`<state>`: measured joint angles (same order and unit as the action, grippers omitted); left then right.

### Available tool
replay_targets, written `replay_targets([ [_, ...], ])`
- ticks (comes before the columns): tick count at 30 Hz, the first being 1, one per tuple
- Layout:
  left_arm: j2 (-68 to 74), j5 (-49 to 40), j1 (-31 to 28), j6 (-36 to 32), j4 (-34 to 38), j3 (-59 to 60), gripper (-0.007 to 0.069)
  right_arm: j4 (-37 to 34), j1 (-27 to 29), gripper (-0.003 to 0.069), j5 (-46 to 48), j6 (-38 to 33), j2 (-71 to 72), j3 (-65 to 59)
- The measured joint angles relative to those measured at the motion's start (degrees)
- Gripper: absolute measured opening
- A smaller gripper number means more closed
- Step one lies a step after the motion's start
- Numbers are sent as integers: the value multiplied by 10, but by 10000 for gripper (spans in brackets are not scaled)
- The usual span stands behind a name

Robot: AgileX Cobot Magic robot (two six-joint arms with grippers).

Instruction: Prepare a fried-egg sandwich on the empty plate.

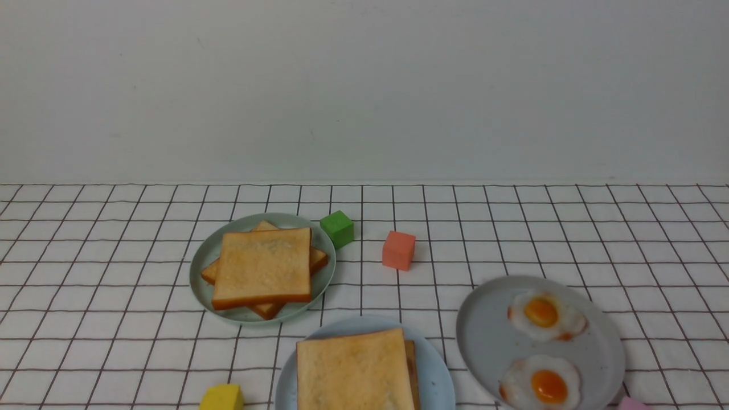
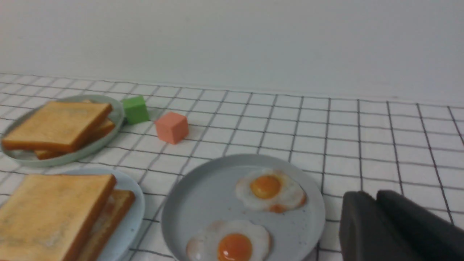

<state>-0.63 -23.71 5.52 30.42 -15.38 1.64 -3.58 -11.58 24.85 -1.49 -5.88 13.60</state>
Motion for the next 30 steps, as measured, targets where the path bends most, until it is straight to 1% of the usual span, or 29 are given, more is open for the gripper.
replay_targets([
  [2,0,0,0,0,0,0,1,2,21,82,0,7,28,-37],
  [3,0,0,0,0,0,0,1,2,23,82,0,9,31,-41],
  [4,0,0,0,0,0,0,2,6,36,83,-1,18,48,-73],
  [8,0,0,0,0,0,0,4,14,62,85,2,30,64,-140],
  [11,0,1,0,0,-1,0,8,16,86,92,-22,35,65,-145],
  [15,0,2,0,0,-1,0,12,18,112,97,-24,40,65,-145],
  [30,0,4,0,0,-1,0,22,19,117,117,-25,42,65,-145],
])
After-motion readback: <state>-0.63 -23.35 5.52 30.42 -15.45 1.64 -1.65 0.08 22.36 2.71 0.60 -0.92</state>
